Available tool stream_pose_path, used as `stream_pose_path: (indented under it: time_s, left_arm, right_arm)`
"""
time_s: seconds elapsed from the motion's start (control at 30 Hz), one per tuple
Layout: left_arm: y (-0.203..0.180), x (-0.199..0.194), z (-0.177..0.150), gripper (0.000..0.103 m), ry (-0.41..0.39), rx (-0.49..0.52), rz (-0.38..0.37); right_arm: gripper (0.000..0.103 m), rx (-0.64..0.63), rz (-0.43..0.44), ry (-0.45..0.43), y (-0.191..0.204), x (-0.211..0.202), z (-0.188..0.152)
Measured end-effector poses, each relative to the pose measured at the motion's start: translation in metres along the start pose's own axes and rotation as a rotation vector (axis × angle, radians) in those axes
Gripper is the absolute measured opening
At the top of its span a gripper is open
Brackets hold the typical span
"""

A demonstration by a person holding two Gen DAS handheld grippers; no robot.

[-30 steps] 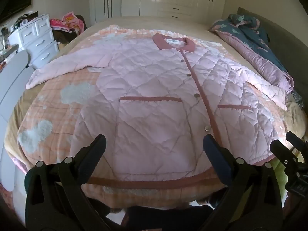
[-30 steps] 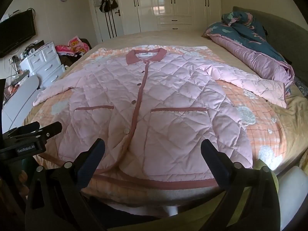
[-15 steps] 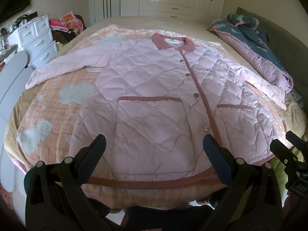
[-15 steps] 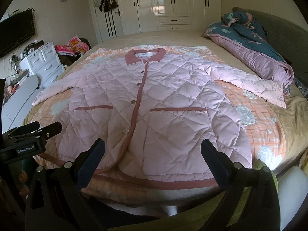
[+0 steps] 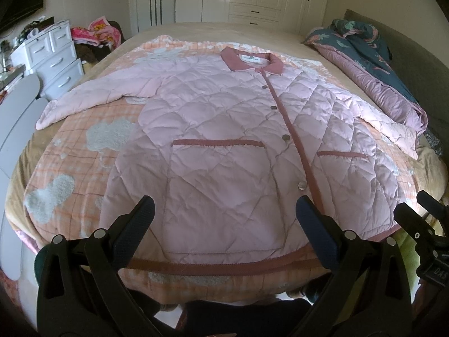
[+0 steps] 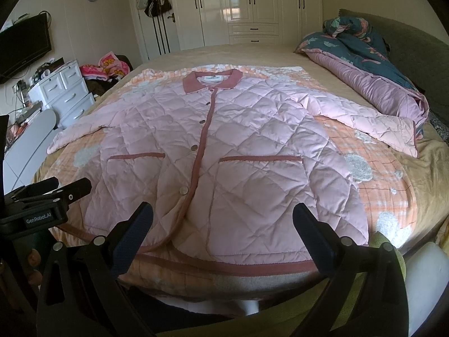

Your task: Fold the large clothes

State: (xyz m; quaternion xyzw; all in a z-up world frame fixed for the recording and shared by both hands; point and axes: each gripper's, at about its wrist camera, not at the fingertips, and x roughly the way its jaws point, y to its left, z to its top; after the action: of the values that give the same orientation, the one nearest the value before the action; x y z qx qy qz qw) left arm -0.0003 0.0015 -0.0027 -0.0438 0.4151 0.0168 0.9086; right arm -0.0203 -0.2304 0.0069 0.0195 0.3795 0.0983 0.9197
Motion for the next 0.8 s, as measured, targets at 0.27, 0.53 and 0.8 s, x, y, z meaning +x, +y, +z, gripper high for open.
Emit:
stream_pose_path:
  time_s: [0.27, 0.53, 0.8]
  left_arm:
    - [-0.003, 0.002, -0.001, 0.094, 0.007, 0.01, -0.002]
    - [-0.006, 0.01, 0.001, 0.094, 0.021, 0.008, -0.008]
    - [-0.009, 0.015, 0.005, 0.094, 0.031, 0.01, -0.013]
  right_arm:
    - [0.099, 0.001, 0.001, 0.005, -0.001, 0.003, -0.003]
    - [0.099, 0.0, 0.005, 0.013, -0.003, 0.008, -0.002]
    - [0.099, 0.001, 0.007, 0.024, -0.006, 0.013, 0.003]
